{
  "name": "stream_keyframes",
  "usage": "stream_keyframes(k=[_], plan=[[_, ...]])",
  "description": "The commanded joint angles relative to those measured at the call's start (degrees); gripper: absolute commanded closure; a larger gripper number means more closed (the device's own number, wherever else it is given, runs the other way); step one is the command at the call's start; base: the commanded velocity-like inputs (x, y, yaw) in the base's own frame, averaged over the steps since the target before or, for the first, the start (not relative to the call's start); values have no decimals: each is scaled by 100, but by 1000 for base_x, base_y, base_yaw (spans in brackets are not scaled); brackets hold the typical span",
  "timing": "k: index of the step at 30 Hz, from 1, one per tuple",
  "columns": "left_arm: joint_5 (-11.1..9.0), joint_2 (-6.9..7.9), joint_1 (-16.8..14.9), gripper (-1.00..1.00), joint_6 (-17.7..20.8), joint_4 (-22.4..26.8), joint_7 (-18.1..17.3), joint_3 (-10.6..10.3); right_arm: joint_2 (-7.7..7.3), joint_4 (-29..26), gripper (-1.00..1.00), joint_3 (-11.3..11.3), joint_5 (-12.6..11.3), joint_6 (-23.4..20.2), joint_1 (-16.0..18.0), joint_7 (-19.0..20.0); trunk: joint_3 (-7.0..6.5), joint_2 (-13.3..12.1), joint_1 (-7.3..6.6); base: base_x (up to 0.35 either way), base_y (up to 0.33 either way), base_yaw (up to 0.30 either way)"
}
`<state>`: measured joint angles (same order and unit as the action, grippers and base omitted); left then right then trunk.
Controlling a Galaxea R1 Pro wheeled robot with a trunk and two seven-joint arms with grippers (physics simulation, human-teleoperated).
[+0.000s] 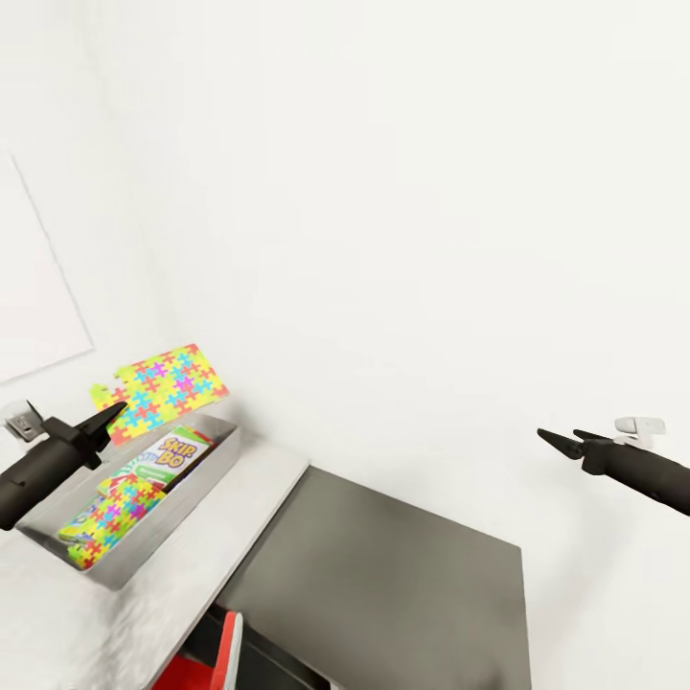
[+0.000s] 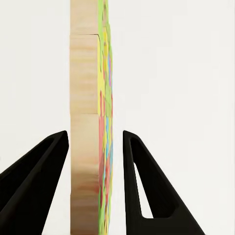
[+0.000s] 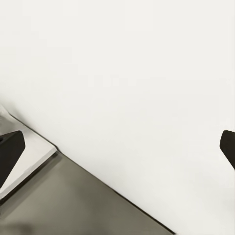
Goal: Put all the toys in the child's room - the three board games (two on the bed and one on the table), the two jigsaw puzzles on the table, and the tennis ball on the table - inside the toy box on the table in the child's room.
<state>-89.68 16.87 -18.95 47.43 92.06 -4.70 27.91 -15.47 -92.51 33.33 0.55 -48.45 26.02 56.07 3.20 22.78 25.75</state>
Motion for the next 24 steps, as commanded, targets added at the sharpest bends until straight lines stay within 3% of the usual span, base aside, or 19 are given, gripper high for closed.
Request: stream_keyframes(k=[1, 15, 20, 23, 24], plan=[[-16, 8, 12, 100, 28, -4, -31, 26, 0, -4, -100, 6, 6, -42, 8, 27, 14, 14, 3, -53, 209, 0], [-93, 23, 49, 100, 28, -6, -14, 48, 1, -4, -100, 6, 6, -35, 8, 27, 14, 14, 3, -37, 66, 0], [-92, 25, 69, 100, 24, -6, 1, 48, 2, -4, -100, 16, 6, 323, 8, 26, 14, 14, 3, -30, 36, 0], [-99, 17, 65, 100, 14, -28, 176, 50, 0, -4, -100, 20, 6, 385, 8, 42, 14, 14, 3, -7, 8, 0], [-96, 4, -27, 100, -19, -75, 404, 26, 2, -4, -100, 10, 6, 399, 8, 54, 14, 14, 3, -1, 2, 0]])
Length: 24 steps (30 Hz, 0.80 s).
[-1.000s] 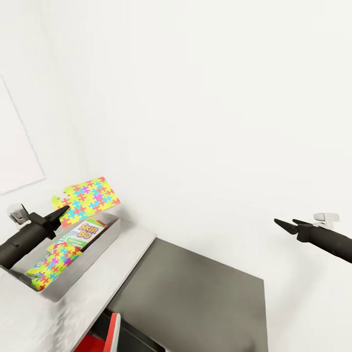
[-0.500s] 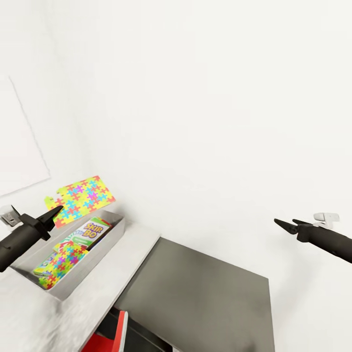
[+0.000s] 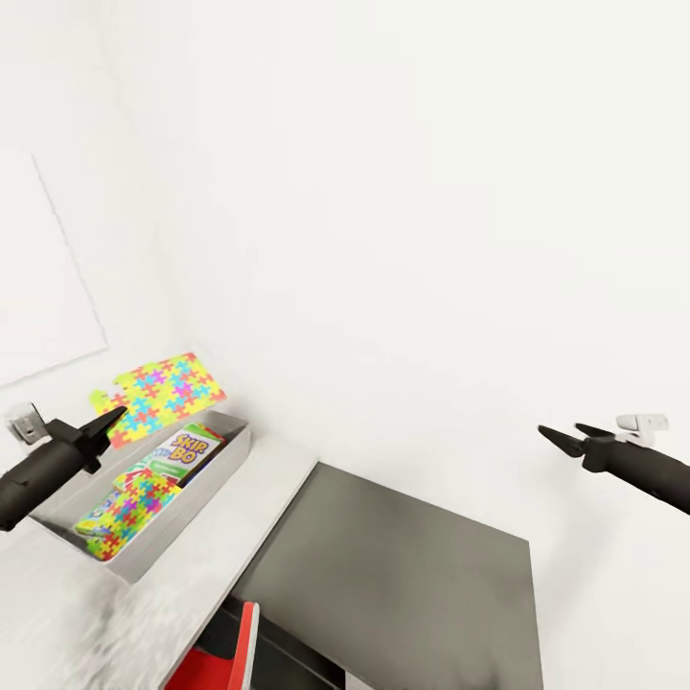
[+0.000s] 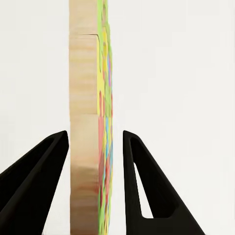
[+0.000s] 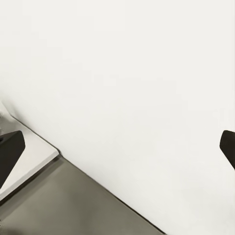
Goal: Put all the toys in the child's room - the three board games (two on the bed and one on the table), the two jigsaw puzzles on the table, and the tennis ball on the table - inside the toy box on the table in the child's room.
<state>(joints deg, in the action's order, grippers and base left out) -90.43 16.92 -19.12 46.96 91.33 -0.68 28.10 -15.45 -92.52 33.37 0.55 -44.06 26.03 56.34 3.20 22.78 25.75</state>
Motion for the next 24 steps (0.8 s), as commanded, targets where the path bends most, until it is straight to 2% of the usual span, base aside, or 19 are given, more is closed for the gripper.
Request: stream_keyframes(k=[1, 2, 3, 4, 8, 9, 11, 15, 19, 23, 24], plan=[[-1, -10, -104, 100, 15, -41, 119, -9, 1, -3, -100, -4, 7, -37, 8, 32, 14, 14, 4, -1, 1, 0], [9, -14, -161, 100, 8, -68, 195, -18, 2, -3, -100, -8, 7, -38, 8, 35, 14, 14, 4, 0, 0, 0], [60, -39, -482, 100, -32, -209, 721, -54, 0, -3, -100, -19, 7, -46, 8, 41, 14, 14, 4, 0, 0, 0], [84, -19, -1005, 100, -52, -941, 1047, -161, -1, -3, -100, -21, 7, -325, 8, 44, 14, 14, 4, 0, 0, 0], [104, -3, -1266, 100, -103, -1574, 1094, -187, -7, -3, -100, -13, 7, -399, 8, 72, 16, 14, 4, 0, 0, 0], [144, -2, -1365, 100, -174, -1835, 1098, -194, -5, -3, -100, -11, 7, -414, 8, 139, 20, 14, 4, 0, 0, 0], [212, -3, -1435, 100, -234, -2045, 1096, -197, -4, -3, -100, -10, 7, -425, 8, 249, 30, 14, 4, 0, 0, 0], [507, -2, -1602, 100, -357, -2552, 1068, -198, -16, -3, -100, -5, 7, -620, 9, 611, 61, 14, 4, 0, 0, 0], [768, 26, -1730, 100, -597, -2986, 1022, -179, -9, -3, -100, -14, 7, -772, 9, 697, 96, 14, 4, 0, 0, 0], [1190, 138, -2023, 100, -1011, -3775, 943, -191, -3, -3, -100, -110, 8, -829, 8, 734, 132, 14, 4, 0, 0, 0], [1359, 160, -2126, 100, -1080, -4029, 848, -194, -4, -3, -100, -131, 11, -837, 8, 739, 141, 14, 4, 0, 0, 0]])
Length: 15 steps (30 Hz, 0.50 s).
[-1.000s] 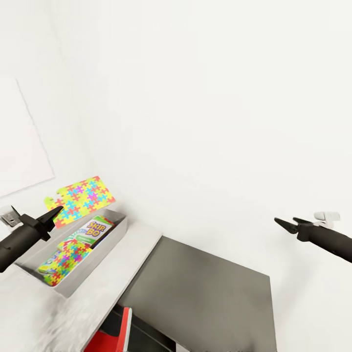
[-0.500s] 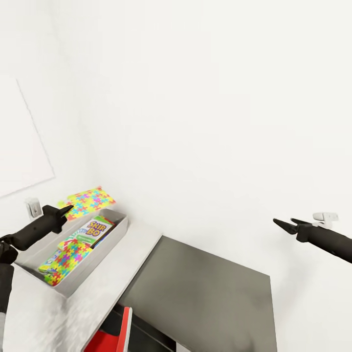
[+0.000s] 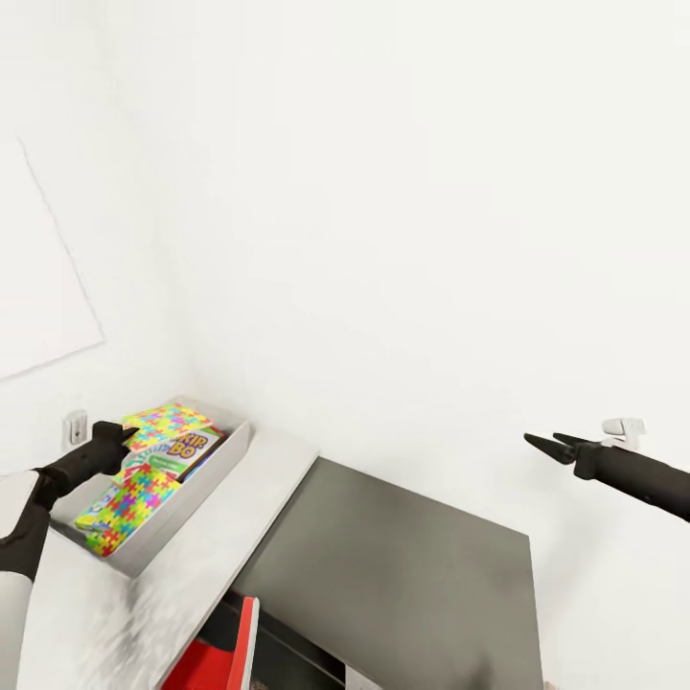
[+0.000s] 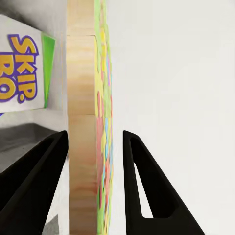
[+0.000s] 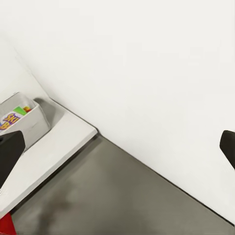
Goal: Put all the toys in the child's room - the three board games (two on the bed and one on the table), the two jigsaw puzzles on the table, and the tennis ball on the table - inside the toy box on the table in the child's room.
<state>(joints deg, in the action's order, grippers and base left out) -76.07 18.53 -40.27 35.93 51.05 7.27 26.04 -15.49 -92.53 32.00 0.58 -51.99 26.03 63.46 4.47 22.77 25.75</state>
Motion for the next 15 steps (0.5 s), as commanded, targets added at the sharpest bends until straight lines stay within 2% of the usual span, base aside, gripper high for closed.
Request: stream_keyframes(k=[1, 3, 5, 8, 10, 15], plan=[[101, 12, -110, 100, -23, -229, -77, 10, -12, -2, -100, -7, 6, -50, 8, 30, 23, 15, 3, 0, 0, 0], [293, 21, -215, 100, -52, -406, -178, 9, -23, -2, -100, -14, 5, -54, 8, 35, 41, 15, 3, 0, 0, 0], [697, 21, -391, 100, -156, -606, -298, 6, -35, -2, -100, -25, 4, -57, 7, 40, 59, 15, 3, 0, 0, 0], [950, -13, -490, 100, -416, -700, -349, -10, -27, -2, -100, -31, 4, -53, 7, 42, 87, 15, 3, 0, 0, 0], [1027, -23, -540, 100, -551, -759, -362, -53, -23, -2, -100, -33, 4, -49, 7, 43, 105, 15, 3, 0, 0, 0], [1154, 2, -903, 100, -883, -1252, -480, -439, -41, -2, -100, -25, 4, -36, 7, 44, 151, 15, 3, 0, 0, 0]])
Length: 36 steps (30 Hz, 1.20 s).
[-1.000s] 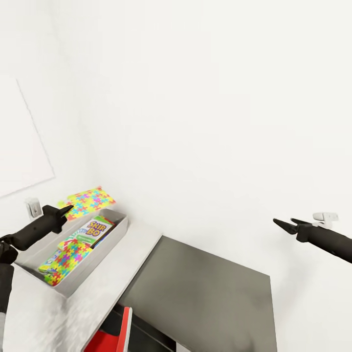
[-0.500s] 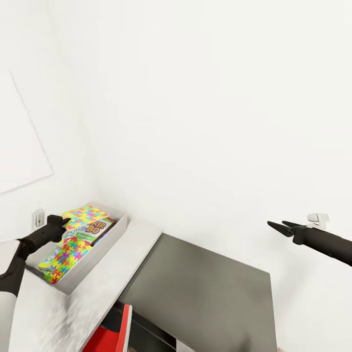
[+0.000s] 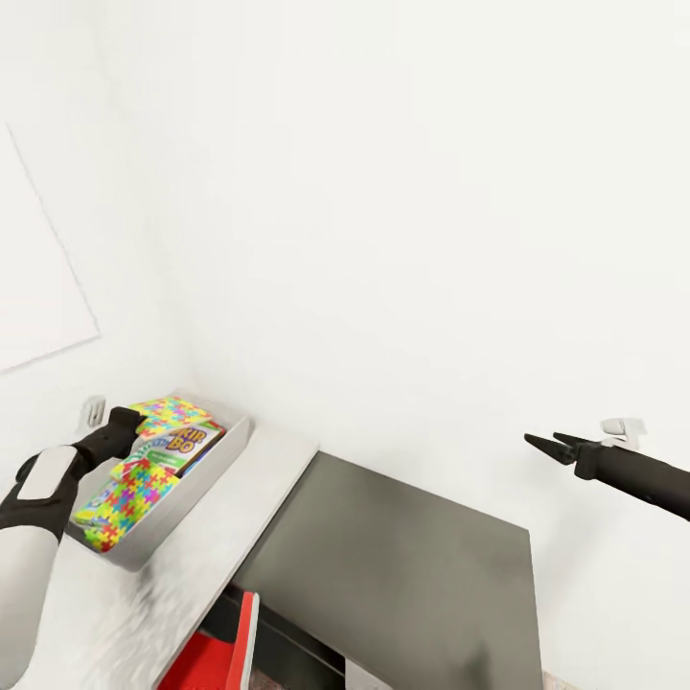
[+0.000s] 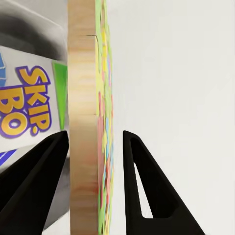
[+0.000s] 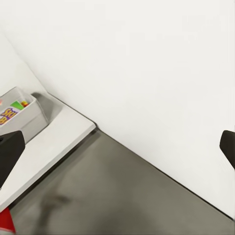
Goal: Put all the toys in the child's room - the three board games (two on the bed and one on the table), the two jigsaw puzzles on the table, and the tennis ball on the table - inside the toy box on the table in the child's room.
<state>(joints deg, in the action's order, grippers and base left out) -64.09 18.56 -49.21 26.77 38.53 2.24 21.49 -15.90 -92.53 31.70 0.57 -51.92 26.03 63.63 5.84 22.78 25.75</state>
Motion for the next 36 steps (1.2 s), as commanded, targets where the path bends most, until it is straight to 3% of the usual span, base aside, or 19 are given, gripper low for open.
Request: stream_keyframes(k=[1, 6, 11, 14, 21, 24, 30, 36], plan=[[-33, 2, -92, 100, -49, -152, -30, -39, -10, -2, -100, 13, 9, -45, 7, 27, 23, 14, 3, 0, 0, 0], [73, 17, -422, 100, -185, -647, -255, -121, -20, -2, -100, 24, 7, -46, 7, 27, 68, 14, 3, 0, 0, 0], [682, 108, -752, 100, -217, -1343, -790, -121, -12, -2, -100, 7, 5, -46, 7, 27, 114, 14, 3, 0, 0, 0], [803, 177, -817, 100, -221, -1517, -897, -120, -11, -2, -100, 1, 5, -46, 7, 27, 141, 14, 3, 0, 0, 0], [875, 283, -855, 100, -226, -1625, -959, -119, -10, -2, -100, -5, 5, -46, 7, 32, 205, 14, 3, 0, 0, 0], [886, 325, -860, 100, -231, -1669, -967, -121, -12, -2, -100, 1, 8, -41, 7, 205, 233, 14, 3, 0, 0, 0], [889, 336, -862, 100, -238, -1704, -966, -126, -25, -2, -100, 18, 13, -38, 7, 476, 287, 14, 3, 0, 0, 0], [883, 338, -857, 100, -249, -1708, -972, -112, -26, -2, -100, 11, 14, -34, 7, 509, 342, 14, 3, 0, 0, 0]])
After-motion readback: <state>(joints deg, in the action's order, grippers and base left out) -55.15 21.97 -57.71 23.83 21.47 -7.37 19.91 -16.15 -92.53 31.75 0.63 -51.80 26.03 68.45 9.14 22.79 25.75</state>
